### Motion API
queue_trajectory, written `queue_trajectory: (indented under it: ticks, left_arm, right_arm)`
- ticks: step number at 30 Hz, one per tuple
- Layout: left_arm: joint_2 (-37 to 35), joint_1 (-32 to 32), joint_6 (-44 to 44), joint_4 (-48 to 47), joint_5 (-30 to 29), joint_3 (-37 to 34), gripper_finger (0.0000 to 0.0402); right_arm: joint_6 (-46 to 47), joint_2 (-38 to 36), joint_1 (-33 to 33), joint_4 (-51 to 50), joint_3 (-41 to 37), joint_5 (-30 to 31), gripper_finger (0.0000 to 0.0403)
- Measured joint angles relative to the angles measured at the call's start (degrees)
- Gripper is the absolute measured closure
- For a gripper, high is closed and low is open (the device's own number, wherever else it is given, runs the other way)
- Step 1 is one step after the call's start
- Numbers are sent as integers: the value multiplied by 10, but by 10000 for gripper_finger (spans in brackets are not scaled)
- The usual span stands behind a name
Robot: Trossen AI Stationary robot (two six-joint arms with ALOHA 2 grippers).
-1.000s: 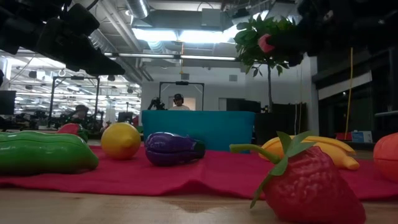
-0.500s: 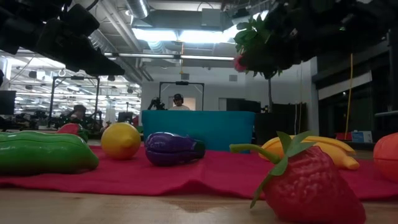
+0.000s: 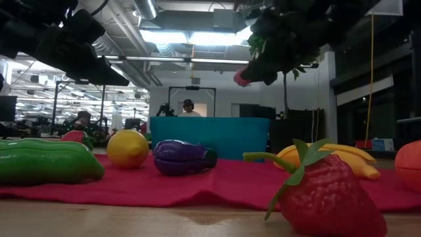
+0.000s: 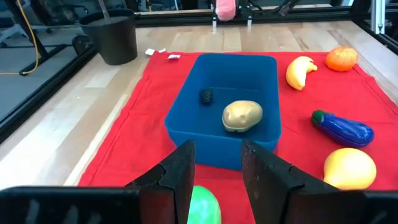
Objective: Pick and placing Produce into tupperware
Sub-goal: Put the pink peach into the blue bin
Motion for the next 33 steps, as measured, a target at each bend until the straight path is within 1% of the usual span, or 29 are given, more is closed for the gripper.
queue_trajectory:
  ticks: [5, 7, 13, 24, 33]
  left_arm:
    - [0, 0, 0, 0, 0, 0, 280]
    - [0, 0, -1, -1, 0, 0, 280]
    - [0, 0, -2, -2, 0, 0, 280]
    - [0, 0, -2, -15, 0, 0, 280]
    - [0, 0, -2, -15, 0, 0, 280]
  right_arm:
    - [-29, 38, 0, -121, 64, -4, 328]
    - [-34, 49, 0, -145, 84, -4, 328]
    - [-52, 79, 0, -155, 112, -4, 328]
    - [-44, 139, 1, -147, 112, -2, 328]
    - [-47, 174, 8, -140, 111, -1, 328]
